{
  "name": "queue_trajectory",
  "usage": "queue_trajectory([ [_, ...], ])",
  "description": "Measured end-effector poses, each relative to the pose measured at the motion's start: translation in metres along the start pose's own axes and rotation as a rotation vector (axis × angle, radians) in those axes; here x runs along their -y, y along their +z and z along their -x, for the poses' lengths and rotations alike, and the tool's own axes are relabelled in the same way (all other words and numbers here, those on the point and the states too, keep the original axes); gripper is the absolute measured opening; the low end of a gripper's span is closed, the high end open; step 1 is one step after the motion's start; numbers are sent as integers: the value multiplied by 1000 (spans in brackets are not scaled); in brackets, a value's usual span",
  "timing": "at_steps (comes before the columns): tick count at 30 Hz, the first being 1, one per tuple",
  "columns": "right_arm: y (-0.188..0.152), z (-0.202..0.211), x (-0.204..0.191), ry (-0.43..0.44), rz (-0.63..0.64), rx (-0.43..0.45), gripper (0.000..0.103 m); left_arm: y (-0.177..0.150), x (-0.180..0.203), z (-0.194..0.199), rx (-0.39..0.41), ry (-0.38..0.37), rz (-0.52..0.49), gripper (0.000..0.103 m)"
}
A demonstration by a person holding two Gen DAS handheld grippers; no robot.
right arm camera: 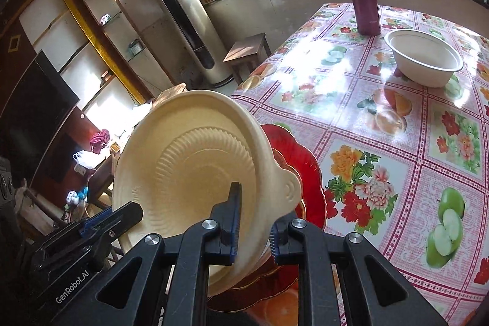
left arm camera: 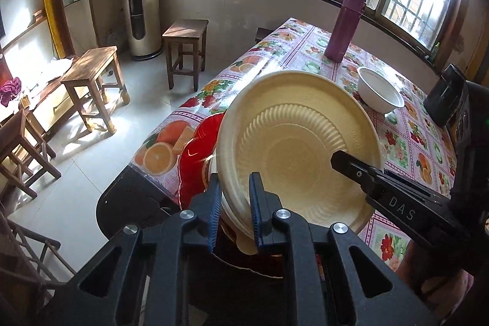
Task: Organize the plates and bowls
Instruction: 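Carry the beige bowl with the left gripper over the red plate stack, then lower the beige bowl onto the stack and open the left gripper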
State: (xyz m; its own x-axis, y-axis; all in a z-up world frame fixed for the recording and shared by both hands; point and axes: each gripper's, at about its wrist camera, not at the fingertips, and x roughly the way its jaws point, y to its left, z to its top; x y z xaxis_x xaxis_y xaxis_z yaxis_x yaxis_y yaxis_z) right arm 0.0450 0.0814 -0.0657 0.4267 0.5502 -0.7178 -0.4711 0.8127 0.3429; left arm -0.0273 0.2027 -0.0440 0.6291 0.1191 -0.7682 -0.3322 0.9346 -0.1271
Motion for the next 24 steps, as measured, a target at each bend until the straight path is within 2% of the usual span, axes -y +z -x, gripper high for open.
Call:
queue_trajectory([
  [6,-6,-8,-8,-29,43,-9,19,-7,-4,-4,-22,19,2,15],
  [14,-13,-6,-20,-38,109,17,30,-10,-5,-6,-31,25,-7,18],
  [15,-13,-5,-21,-45,119,24,33,-10,-6,-6,-31,25,-5,18],
  [17,-14,-1,-22,-71,129,49,51,-9,-9,-5,-29,28,3,18],
  [22,-12,16,-13,-82,123,123,60,-6,-15,-1,-11,50,27,19],
  [24,-10,23,-4,-92,109,156,63,-5,-16,0,2,65,25,22],
])
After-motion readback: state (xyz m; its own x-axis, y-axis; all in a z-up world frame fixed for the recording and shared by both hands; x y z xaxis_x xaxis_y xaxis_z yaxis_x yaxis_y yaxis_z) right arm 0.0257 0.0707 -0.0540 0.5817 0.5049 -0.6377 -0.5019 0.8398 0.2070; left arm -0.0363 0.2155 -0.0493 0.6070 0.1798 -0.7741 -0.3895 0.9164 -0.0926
